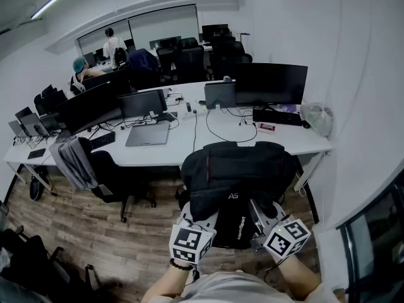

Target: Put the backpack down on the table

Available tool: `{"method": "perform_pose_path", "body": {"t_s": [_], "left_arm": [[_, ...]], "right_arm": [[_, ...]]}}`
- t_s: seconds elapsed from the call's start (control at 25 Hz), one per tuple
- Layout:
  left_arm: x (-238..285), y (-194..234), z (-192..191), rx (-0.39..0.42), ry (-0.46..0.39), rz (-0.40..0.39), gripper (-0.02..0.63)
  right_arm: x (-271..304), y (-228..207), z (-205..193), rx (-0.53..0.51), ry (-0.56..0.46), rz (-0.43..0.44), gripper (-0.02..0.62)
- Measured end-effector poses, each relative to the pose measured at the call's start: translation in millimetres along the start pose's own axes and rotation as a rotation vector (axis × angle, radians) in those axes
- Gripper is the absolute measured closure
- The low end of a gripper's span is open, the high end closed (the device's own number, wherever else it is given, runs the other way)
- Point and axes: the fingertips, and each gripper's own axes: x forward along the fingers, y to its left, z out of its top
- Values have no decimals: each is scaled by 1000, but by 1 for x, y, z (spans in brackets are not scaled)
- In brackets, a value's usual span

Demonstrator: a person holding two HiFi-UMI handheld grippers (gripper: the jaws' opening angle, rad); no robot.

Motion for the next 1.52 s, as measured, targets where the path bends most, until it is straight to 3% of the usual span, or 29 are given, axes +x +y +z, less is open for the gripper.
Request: {"method": "perform_pose_path", "body": {"t_s": [0.64,1.08,1.52], "left_arm": [[19,-16,-1,7,20,8,535],[57,-55,0,-3,25,30,534],[78,-43,-7,1,37,31,534]], "right_arm": [[-9,-23,6,30,-4,7,560],[-34,-69,24,28,7,33,560],[-17,-87,22,47,15,34,560]]}}
